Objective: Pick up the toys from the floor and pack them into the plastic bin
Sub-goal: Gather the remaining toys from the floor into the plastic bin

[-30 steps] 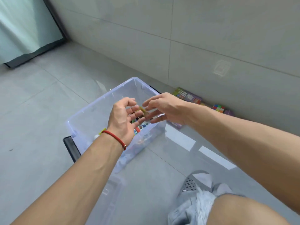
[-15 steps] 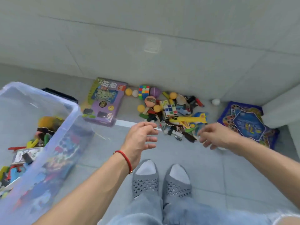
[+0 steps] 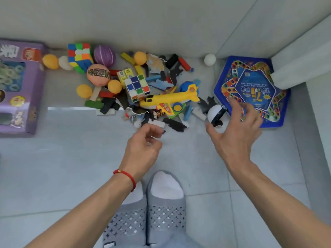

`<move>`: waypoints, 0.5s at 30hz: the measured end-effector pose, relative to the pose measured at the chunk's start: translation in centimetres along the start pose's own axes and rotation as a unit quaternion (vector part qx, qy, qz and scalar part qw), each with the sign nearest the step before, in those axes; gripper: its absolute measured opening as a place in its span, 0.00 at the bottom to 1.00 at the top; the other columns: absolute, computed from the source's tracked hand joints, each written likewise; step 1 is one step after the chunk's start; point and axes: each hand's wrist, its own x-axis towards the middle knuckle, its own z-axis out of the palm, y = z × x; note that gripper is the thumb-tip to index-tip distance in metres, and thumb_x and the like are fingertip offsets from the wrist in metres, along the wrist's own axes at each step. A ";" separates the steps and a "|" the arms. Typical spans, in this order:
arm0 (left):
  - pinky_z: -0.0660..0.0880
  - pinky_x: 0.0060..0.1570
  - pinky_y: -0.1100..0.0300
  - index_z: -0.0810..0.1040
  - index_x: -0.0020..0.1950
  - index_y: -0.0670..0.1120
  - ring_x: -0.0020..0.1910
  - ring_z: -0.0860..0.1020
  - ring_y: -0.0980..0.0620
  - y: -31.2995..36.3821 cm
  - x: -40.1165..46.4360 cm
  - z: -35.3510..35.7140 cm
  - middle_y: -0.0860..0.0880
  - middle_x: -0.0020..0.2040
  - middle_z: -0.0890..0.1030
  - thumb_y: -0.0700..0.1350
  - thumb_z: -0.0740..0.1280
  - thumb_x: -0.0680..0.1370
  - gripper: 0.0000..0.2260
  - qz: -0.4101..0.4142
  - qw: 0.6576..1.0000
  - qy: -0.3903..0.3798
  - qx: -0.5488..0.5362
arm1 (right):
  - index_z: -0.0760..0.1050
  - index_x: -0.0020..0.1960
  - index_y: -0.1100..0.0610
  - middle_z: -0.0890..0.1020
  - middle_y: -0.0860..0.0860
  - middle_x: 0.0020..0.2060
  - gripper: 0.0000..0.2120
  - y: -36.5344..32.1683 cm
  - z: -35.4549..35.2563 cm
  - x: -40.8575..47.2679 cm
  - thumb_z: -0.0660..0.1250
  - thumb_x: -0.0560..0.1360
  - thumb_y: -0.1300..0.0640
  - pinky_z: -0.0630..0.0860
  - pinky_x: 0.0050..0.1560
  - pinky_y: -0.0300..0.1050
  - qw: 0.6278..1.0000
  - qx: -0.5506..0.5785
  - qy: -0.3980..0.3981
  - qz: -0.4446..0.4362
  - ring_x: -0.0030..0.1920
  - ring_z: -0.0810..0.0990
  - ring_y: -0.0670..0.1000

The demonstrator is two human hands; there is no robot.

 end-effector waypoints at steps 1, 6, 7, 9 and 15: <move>0.74 0.44 0.62 0.79 0.49 0.52 0.44 0.76 0.59 -0.1 -0.1 0.2 0.53 0.49 0.81 0.34 0.64 0.73 0.14 0.007 1.000 -0.002 0.003 | 0.60 0.76 0.44 0.65 0.57 0.72 0.41 0.2 0.5 1.3 0.73 0.68 0.37 0.72 0.57 0.61 0.999 -0.012 -0.040 0.013 0.68 0.64 0.62; 0.76 0.44 0.61 0.79 0.49 0.53 0.45 0.78 0.56 0.2 -0.7 0.6 0.53 0.46 0.82 0.34 0.65 0.73 0.14 0.015 0.999 -0.029 0.008 | 0.66 0.70 0.51 0.74 0.58 0.60 0.31 1.4 2.9 1.8 0.73 0.70 0.47 0.76 0.53 0.57 0.990 0.073 -0.119 -0.010 0.59 0.73 0.61; 0.78 0.46 0.58 0.79 0.50 0.51 0.46 0.79 0.53 0.6 -0.8 0.6 0.51 0.46 0.83 0.34 0.65 0.74 0.13 0.009 0.999 -0.032 -0.005 | 0.67 0.68 0.53 0.74 0.56 0.59 0.30 1.6 2.5 1.3 0.74 0.70 0.50 0.76 0.54 0.58 0.988 0.117 -0.101 0.005 0.58 0.73 0.60; 0.82 0.47 0.50 0.78 0.55 0.47 0.46 0.82 0.45 1.9 -1.1 1.0 0.44 0.46 0.83 0.33 0.65 0.76 0.12 -0.036 0.994 -0.045 -0.091 | 0.67 0.65 0.51 0.74 0.50 0.58 0.29 1.7 1.0 -0.3 0.75 0.68 0.53 0.77 0.56 0.49 0.970 0.222 -0.098 0.033 0.56 0.74 0.53; 0.78 0.56 0.40 0.76 0.66 0.49 0.59 0.80 0.42 2.5 -1.0 3.7 0.43 0.61 0.81 0.54 0.67 0.78 0.18 -0.188 0.913 -0.198 -0.304 | 0.69 0.67 0.44 0.77 0.38 0.59 0.30 -2.2 -4.0 -5.4 0.77 0.69 0.52 0.71 0.57 0.31 0.896 0.328 -0.274 -0.118 0.60 0.75 0.39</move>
